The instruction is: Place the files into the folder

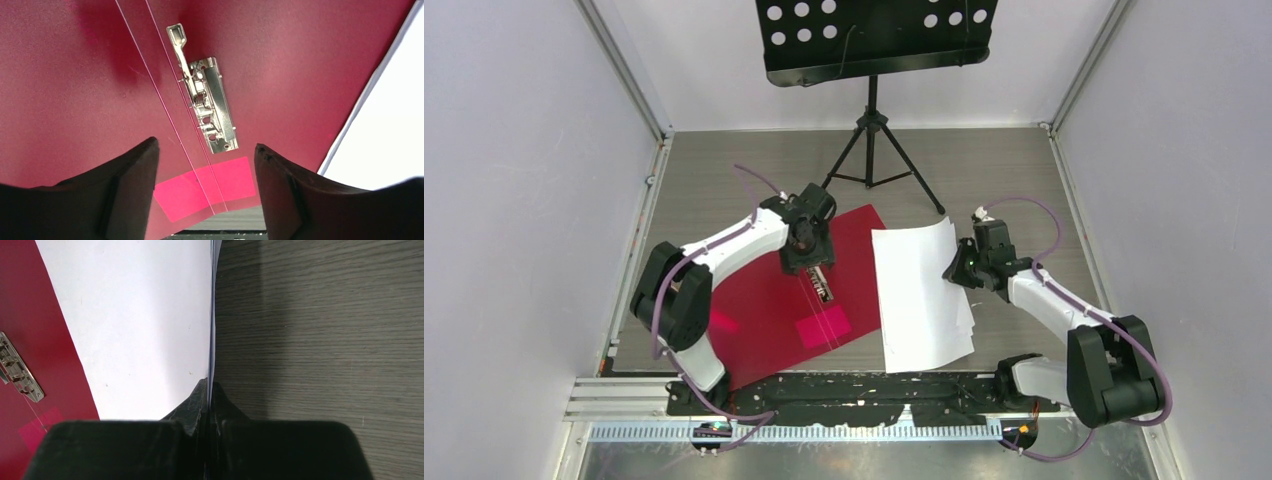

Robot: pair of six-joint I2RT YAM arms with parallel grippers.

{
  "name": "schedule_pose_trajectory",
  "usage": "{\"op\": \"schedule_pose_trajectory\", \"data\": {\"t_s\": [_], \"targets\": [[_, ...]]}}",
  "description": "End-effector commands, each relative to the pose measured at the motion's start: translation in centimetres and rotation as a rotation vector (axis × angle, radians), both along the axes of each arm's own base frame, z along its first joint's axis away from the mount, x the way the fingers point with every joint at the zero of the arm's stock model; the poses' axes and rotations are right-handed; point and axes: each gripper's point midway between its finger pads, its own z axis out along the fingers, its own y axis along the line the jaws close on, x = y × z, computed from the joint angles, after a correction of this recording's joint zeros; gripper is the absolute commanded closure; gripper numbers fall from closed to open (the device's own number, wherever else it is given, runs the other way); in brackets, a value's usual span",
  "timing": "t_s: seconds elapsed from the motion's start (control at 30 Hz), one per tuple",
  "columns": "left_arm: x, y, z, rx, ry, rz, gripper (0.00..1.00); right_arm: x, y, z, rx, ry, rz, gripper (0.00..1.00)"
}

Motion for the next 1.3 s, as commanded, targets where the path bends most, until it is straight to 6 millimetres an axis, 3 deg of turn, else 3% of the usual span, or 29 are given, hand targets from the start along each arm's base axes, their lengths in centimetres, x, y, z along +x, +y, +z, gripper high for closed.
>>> {"op": "schedule_pose_trajectory", "data": {"t_s": [0.0,0.23,0.4,0.57,0.9,1.03,1.17,1.27], "targets": [[2.3,0.5,0.2,0.021,-0.061,0.155,0.35,0.8,0.3,1.9,-0.004,-0.064,0.006,0.95],[4.3,2.0,-0.6,0.031,-0.056,0.222,0.41,0.5,0.3,2.2,-0.003,-0.072,0.011,0.95],[5.9,1.8,-1.3,0.038,-0.044,0.223,0.42,0.4,0.7,2.3,0.004,-0.074,0.023,0.95],[7.2,1.8,-1.9,0.035,-0.034,0.243,0.52,0.4,0.9,2.5,0.004,-0.076,0.033,0.95],[6.9,3.0,-4.0,0.102,0.015,0.264,0.6,0.4,1.0,2.3,0.001,-0.073,0.04,0.95],[6.9,3.1,-4.6,0.116,0.026,0.259,0.74,0.4,1.0,2.3,0.001,-0.071,0.041,0.95],[6.9,3.1,-5.1,0.131,0.047,0.231,1.0,0.3,0.9,2.5,-0.003,-0.075,0.04,0.95],[6.4,2.6,-5.6,0.117,0.068,0.185,1.0,0.3,0.9,2.6,-0.004,-0.075,0.046,0.95]]}}
